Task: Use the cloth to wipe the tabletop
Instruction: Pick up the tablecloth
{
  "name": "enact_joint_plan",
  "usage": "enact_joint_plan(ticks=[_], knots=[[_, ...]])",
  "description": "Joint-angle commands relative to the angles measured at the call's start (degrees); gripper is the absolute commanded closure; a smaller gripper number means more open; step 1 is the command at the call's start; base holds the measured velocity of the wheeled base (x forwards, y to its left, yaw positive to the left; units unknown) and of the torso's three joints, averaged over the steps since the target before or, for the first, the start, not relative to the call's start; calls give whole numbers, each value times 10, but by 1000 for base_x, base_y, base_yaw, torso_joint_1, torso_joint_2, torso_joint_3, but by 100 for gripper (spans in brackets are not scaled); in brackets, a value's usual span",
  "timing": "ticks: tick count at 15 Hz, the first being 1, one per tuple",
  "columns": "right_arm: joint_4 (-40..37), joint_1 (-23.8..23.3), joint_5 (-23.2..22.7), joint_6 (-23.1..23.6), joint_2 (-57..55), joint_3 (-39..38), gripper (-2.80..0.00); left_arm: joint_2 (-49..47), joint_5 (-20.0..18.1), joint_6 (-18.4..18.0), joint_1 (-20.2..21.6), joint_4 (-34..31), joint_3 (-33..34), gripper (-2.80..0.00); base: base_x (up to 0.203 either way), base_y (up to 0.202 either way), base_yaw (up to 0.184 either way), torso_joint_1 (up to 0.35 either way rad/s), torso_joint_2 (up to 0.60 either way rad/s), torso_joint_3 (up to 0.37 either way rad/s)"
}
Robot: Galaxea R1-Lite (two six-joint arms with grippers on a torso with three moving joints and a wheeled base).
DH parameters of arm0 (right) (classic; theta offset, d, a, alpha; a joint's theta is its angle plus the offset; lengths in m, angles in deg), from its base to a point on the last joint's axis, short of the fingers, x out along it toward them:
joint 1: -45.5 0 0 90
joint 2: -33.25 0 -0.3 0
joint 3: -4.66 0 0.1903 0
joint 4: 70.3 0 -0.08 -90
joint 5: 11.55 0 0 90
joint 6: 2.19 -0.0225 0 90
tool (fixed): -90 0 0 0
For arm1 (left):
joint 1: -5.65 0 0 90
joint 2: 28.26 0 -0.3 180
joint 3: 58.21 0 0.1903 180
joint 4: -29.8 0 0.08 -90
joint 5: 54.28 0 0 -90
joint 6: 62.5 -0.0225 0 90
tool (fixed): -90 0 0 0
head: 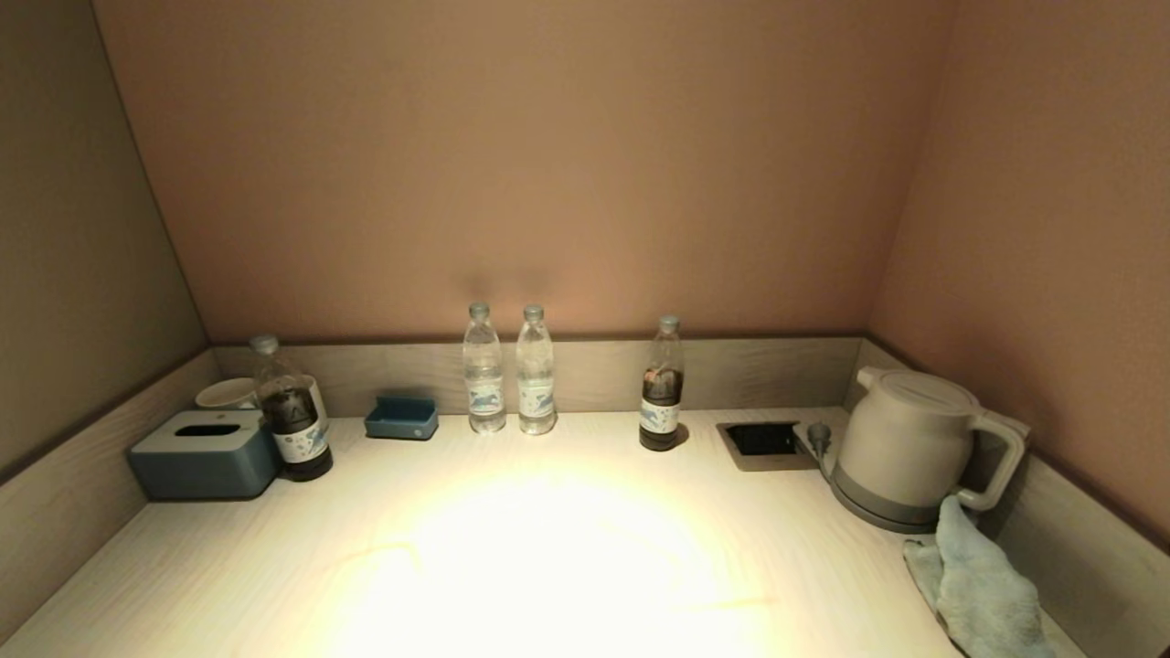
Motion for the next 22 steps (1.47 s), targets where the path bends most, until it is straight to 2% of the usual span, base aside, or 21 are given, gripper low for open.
enact_joint_plan(ticks=[1, 5, 8, 15, 17, 22], knots=[[-32, 0, 0, -1, -88, 64, 0, 0, 0, 0, 0, 0, 0, 0, 0, 0, 0, 0, 0, 0], [-29, -1, 6, -2, -251, 184, 0, 0, 0, 0, 0, 0, 0, 0, 0, 0, 0, 0, 0, 0], [-20, -3, 31, -2, -395, 229, 0, 0, 0, 0, 0, 0, 0, 0, 0, 0, 0, 0, 0, 0], [58, -10, 49, -19, -611, 231, 0, 0, 0, 0, 0, 0, 0, 0, 0, 0, 0, 0, 0, 0], [79, -23, 50, -23, -653, 233, 0, 0, 0, 1, 0, 0, 0, 0, 0, 0, 0, 0, 0, 0], [181, -73, 58, -22, -857, 241, 0, 0, 0, 1, 0, 0, 0, 0, 0, 0, 0, 0, 0, 0]])
